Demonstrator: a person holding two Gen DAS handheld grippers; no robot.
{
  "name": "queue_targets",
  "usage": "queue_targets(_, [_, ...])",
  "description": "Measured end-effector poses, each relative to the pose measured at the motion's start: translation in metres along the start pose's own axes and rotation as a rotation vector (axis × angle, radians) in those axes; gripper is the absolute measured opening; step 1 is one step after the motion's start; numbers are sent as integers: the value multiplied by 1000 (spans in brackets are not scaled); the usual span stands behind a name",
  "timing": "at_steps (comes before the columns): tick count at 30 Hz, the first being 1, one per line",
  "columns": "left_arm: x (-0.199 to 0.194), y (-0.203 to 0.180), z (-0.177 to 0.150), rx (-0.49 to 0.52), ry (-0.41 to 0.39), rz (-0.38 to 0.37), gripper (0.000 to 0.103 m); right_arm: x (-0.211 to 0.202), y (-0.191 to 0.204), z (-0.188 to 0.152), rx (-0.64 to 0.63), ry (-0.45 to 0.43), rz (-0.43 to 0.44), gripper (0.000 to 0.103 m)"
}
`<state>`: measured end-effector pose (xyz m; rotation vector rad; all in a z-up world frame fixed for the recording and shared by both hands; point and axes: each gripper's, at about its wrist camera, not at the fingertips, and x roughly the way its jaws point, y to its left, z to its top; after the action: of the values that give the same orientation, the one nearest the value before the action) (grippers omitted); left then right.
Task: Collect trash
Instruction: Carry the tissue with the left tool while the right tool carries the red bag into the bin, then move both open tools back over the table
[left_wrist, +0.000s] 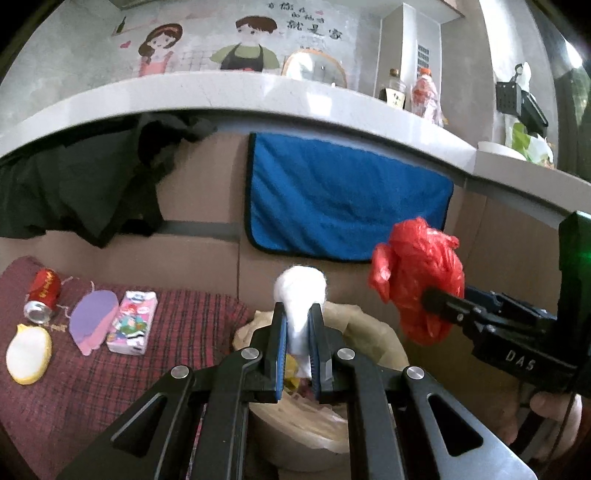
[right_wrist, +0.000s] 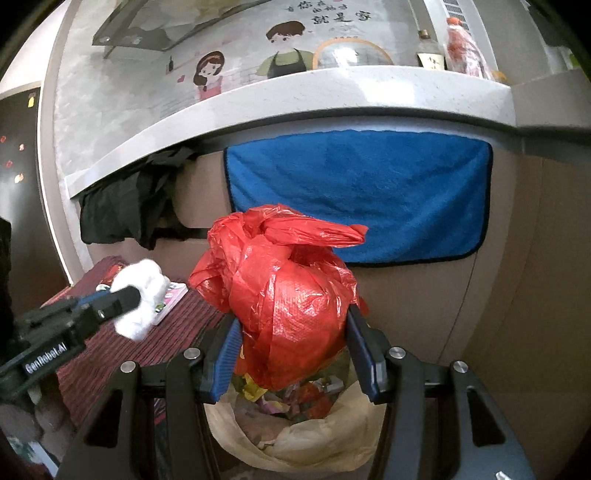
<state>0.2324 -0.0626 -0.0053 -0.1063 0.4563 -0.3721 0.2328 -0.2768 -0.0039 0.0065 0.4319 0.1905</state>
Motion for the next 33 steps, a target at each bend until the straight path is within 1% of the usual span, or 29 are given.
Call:
queue_targets(4, [17, 1, -6, -17, 37, -14, 11, 7, -7, -3, 22, 7, -1, 51])
queue_targets(7, [28, 1, -8, -19, 54, -21, 11, 12, -10, -8, 35, 17, 0, 51])
queue_targets(11, [43, 1, -8, -29, 79, -51, 11, 22, -13, -11, 46, 32, 6, 51])
queue_targets(14, [52, 2, -7, -31, 88, -54, 11, 30, -15, -13, 51, 41, 4, 51])
queue_targets(15, [54, 2, -7, -35, 90, -60, 11, 32, -16, -13, 54, 44, 3, 51])
queue_targets(16, [58, 4, -6, -41, 100, -86, 12, 34, -17, -14, 60, 45, 6, 52])
queue_targets(17, [61, 5, -5, -46, 114, -104, 15, 37, -19, -14, 65, 43, 16, 53])
queue_targets(18, [65, 7, -5, -55, 126, -122, 20, 41, -20, -14, 70, 47, 21, 57])
queue_targets(19, [68, 12, -4, -73, 145, -138, 32, 44, -21, -15, 75, 56, 16, 59])
queue_targets(20, [68, 14, -3, -83, 148, -137, 39, 49, -23, -16, 83, 72, 12, 60])
queue_targets(21, [67, 19, -2, -96, 145, -128, 47, 53, -24, -16, 86, 81, 11, 61])
queue_targets(22, [64, 24, -1, -104, 138, -116, 48, 55, -25, -18, 88, 90, 9, 63])
queue_targets(25, [53, 39, 5, -111, 123, -80, 48, 56, -24, -21, 77, 109, -3, 63])
queue_targets(27, [40, 53, 9, -112, 111, -48, 48, 52, -22, -21, 78, 110, 8, 63])
queue_targets(29, [25, 68, 13, -111, 96, -11, 48, 44, -15, -18, 67, 98, 26, 63])
queue_targets(33, [-9, 104, 21, -113, 74, 72, 49, 30, 8, -7, 7, 65, 29, 63])
